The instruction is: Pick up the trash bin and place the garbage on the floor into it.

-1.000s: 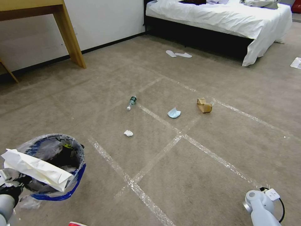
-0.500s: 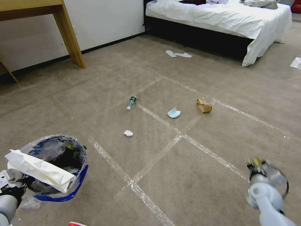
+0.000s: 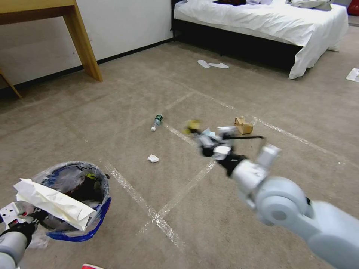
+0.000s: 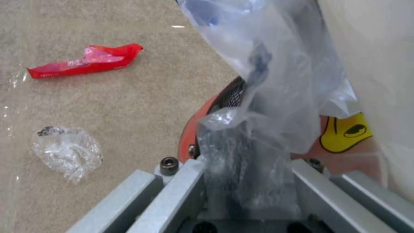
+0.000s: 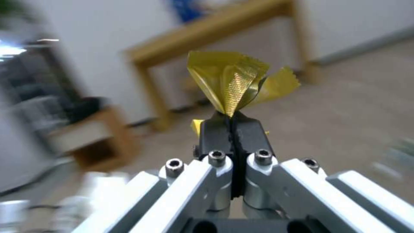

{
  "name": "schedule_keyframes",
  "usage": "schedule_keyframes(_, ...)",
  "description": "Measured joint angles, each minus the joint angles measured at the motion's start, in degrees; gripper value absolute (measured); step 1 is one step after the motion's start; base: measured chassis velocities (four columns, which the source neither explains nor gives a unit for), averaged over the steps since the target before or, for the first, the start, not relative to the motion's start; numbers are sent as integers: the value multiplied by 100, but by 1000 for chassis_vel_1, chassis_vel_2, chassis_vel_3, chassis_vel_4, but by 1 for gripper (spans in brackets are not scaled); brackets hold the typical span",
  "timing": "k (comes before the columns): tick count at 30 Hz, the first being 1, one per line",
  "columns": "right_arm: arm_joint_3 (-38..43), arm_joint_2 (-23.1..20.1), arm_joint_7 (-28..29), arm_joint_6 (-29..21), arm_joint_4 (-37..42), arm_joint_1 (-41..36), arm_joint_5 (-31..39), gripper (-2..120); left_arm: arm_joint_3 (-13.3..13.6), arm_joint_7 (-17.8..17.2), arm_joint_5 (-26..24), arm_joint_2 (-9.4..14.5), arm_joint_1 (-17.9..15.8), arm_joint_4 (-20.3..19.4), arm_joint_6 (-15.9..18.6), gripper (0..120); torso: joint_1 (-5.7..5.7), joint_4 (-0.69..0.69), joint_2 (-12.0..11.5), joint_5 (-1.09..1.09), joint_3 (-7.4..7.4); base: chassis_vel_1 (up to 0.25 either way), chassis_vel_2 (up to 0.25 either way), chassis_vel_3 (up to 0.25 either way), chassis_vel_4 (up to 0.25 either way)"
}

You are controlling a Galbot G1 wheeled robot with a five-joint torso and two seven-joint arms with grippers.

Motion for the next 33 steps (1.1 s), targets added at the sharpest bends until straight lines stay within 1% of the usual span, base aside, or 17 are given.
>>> schedule_keyframes(1,-791,391,-217,252,-161,957,161,0,4,-1,-9,0,-8,-4,8,0,0,2,0,-5,0,0,0,0,0)
schedule_keyframes(2,-791,391,-217,252,-161,957,161,0,4,-1,-9,0,-8,-4,8,0,0,2,0,-5,0,0,0,0,0)
schedule_keyframes(4,-1150,587,-327,319,-244,1327,274,0,4,-4,-10,1,-11,-6,13,0,0,2,0,-4,0,0,0,0,0)
schedule_keyframes(6,-1862,922,-505,467,-369,1944,420,0,4,-5,-12,29,-28,-10,15,0,0,0,0,-2,-1,0,0,0,0)
schedule_keyframes(10,-2332,1135,-522,480,-424,2372,528,0,4,-5,-13,55,-42,-10,17,0,0,-1,0,-2,0,0,0,0,0)
schedule_keyframes(13,-2861,1531,-441,367,-617,3028,781,0,7,-5,-17,67,-64,-4,24,0,0,-1,0,-2,-1,0,0,0,0)
schedule_keyframes(14,-2861,1531,-441,367,-617,3028,781,0,7,-5,-17,67,-64,-4,24,0,0,-1,0,-2,-1,0,0,0,0)
schedule_keyframes(16,-3177,1963,-417,274,-935,3414,977,0,8,-3,-16,69,-84,-1,27,0,0,-2,0,-3,-1,0,0,0,0)
schedule_keyframes(17,-3263,2133,-429,261,-1049,3499,996,0,8,-2,-16,71,-87,-1,27,0,0,-2,0,-3,0,0,0,0,0)
schedule_keyframes(19,-3310,2249,-431,253,-1129,3545,1007,0,8,0,-15,71,-90,-1,27,0,0,-1,0,-2,-1,0,0,0,0)
schedule_keyframes(20,-3430,2701,-421,130,-1399,3681,1080,0,7,2,-13,72,-93,1,29,0,0,0,0,-5,-1,0,0,0,0)
schedule_keyframes(21,-3430,2701,-421,130,-1399,3681,1080,0,7,2,-13,72,-93,1,29,0,0,0,0,-5,-1,0,0,0,0)
schedule_keyframes(22,-3499,2949,-349,62,-1538,3725,1113,0,7,3,-8,71,-90,1,29,0,0,1,0,-4,-1,0,0,0,0)
schedule_keyframes(23,-3537,3057,-287,-2,-1607,3742,1124,0,6,3,-3,68,-87,1,29,0,0,1,0,-4,-1,0,0,0,0)
schedule_keyframes(24,-3537,3057,-287,-2,-1607,3742,1124,0,6,3,-3,68,-87,1,29,0,0,1,0,-4,-1,0,0,0,0)
schedule_keyframes(26,-3687,3334,-138,-204,-1854,3777,1102,0,6,3,6,44,-79,-42,29,0,0,0,0,-3,-1,0,0,0,0)
schedule_keyframes(33,-3913,3663,-77,-435,-2497,3773,921,0,-9,5,2,34,-55,-120,29,0,0,-1,0,-2,-1,0,0,0,0)
